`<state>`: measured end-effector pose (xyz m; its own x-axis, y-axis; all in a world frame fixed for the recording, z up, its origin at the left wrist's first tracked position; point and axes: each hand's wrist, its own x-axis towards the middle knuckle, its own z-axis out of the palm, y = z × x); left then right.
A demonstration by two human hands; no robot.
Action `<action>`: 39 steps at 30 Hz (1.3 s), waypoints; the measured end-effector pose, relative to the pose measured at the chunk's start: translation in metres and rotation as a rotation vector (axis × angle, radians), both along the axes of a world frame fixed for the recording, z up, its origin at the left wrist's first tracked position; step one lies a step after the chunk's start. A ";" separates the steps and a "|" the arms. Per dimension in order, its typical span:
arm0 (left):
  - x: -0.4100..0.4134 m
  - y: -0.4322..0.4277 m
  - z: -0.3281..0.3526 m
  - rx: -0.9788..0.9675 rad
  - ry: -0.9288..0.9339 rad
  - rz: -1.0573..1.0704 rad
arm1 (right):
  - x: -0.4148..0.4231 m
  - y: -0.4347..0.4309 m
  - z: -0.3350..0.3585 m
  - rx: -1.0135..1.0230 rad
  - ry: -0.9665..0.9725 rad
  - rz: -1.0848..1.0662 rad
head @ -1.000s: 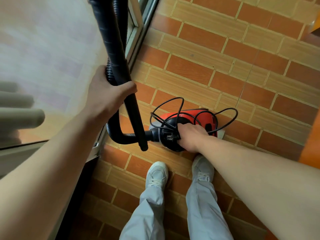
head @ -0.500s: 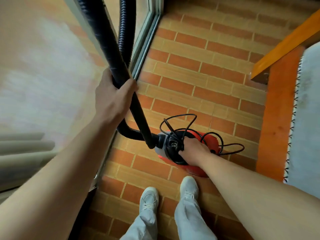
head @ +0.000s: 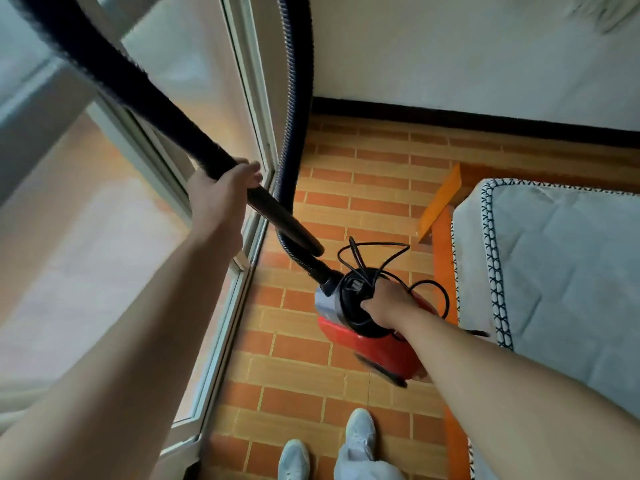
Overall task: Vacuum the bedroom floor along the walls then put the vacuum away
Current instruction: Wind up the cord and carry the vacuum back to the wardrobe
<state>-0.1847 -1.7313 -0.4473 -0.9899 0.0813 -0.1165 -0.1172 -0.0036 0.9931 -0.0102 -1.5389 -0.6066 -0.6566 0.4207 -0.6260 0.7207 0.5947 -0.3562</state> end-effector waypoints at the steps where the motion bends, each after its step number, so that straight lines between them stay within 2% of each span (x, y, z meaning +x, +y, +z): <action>1: 0.005 0.002 0.019 0.023 0.013 -0.044 | 0.001 0.005 0.017 -0.013 0.020 -0.028; 7: 0.013 0.002 0.105 0.041 0.116 -0.125 | 0.013 0.033 0.092 -0.059 0.125 -0.240; 12: 0.011 0.014 0.129 -0.076 0.066 -0.198 | 0.017 0.055 0.122 -0.119 0.180 -0.355; 18: 0.014 0.061 0.126 -0.096 0.037 -0.242 | 0.013 0.083 0.141 -0.187 0.213 -0.523; 27: -0.007 0.106 0.089 -0.173 -0.064 -0.483 | -0.038 0.117 0.156 -0.343 0.351 -0.741; 32: -0.060 0.124 0.053 -0.180 -0.207 -0.568 | -0.103 0.128 0.170 -0.398 0.460 -0.878; 39: -0.156 0.161 0.056 -0.218 -0.184 -0.678 | -0.190 0.148 0.193 -0.419 0.588 -1.019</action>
